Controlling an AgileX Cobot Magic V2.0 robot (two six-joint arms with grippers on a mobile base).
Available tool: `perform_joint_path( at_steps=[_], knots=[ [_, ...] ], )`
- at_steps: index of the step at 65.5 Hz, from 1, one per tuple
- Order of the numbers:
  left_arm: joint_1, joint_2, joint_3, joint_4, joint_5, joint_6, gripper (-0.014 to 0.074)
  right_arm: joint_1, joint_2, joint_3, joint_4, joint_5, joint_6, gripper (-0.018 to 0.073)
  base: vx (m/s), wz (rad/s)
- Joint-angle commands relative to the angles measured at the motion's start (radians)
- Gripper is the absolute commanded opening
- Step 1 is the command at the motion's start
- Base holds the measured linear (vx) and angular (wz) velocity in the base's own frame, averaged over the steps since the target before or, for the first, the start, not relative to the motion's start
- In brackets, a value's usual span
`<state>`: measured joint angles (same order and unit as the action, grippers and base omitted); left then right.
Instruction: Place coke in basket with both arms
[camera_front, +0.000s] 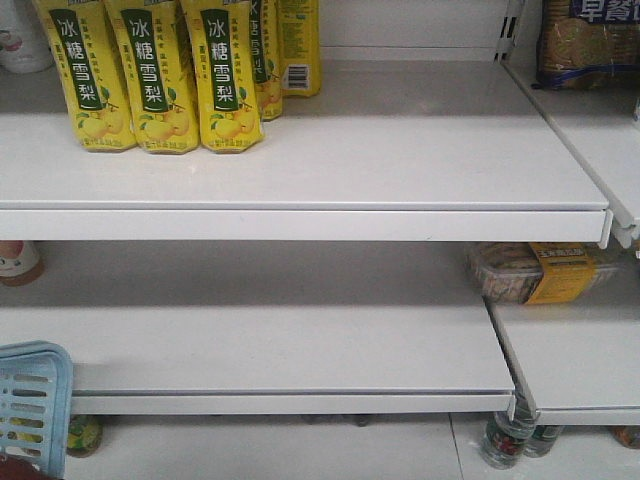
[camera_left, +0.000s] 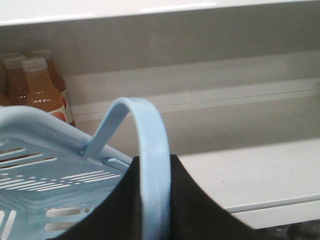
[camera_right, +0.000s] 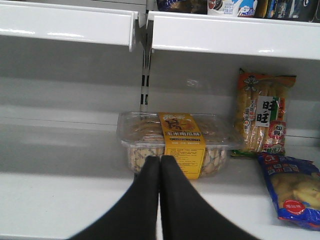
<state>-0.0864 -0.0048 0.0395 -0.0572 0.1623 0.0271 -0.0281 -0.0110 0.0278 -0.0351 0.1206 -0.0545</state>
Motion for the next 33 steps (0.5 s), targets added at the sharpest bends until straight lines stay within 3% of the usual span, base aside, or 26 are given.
perform_joint_path(
  at_steps=[1,33],
  knots=[
    [0.000,-0.022,-0.036,0.033,-0.169,0.025,-0.0006,-0.005,-0.012,0.009,0.002,-0.077,-0.002,-0.0010,0.00,0.00],
    [0.000,-0.022,-0.036,0.033,-0.169,0.026,-0.0006,-0.005,-0.012,0.008,0.001,-0.077,-0.004,-0.0010,0.00,0.00]
  ],
)
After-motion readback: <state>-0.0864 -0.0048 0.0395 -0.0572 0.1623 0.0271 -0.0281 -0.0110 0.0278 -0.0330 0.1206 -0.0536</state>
